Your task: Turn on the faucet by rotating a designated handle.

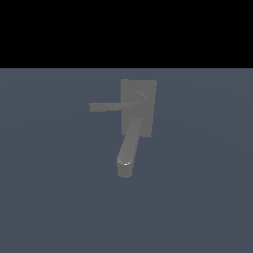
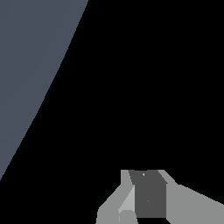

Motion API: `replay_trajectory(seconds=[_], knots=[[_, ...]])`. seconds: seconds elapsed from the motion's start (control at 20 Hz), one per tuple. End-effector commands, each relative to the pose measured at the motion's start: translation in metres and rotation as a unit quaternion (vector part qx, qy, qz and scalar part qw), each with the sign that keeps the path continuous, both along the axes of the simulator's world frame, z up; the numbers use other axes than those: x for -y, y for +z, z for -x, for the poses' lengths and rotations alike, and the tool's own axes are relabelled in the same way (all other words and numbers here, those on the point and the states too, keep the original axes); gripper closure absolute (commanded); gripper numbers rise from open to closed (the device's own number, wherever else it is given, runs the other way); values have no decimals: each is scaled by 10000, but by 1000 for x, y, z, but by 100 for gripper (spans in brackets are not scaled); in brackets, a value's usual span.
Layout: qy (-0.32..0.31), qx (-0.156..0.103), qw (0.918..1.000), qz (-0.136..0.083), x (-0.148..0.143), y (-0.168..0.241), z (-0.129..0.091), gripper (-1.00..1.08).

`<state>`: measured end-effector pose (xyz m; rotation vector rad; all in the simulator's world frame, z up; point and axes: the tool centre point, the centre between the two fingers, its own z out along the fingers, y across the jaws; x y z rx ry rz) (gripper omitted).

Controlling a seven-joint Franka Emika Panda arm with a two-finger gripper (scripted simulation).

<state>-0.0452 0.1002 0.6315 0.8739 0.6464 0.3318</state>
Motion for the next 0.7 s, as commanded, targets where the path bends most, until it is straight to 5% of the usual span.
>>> replay_trajectory(seconds=[0.0,0.35,0.65], knots=[[212,90,9993,285,-25,3,2,108],[719,76,9908,1144,-91,-18,-4,108],[1058,-217,9760,1891,-135,-66,-19,108]])
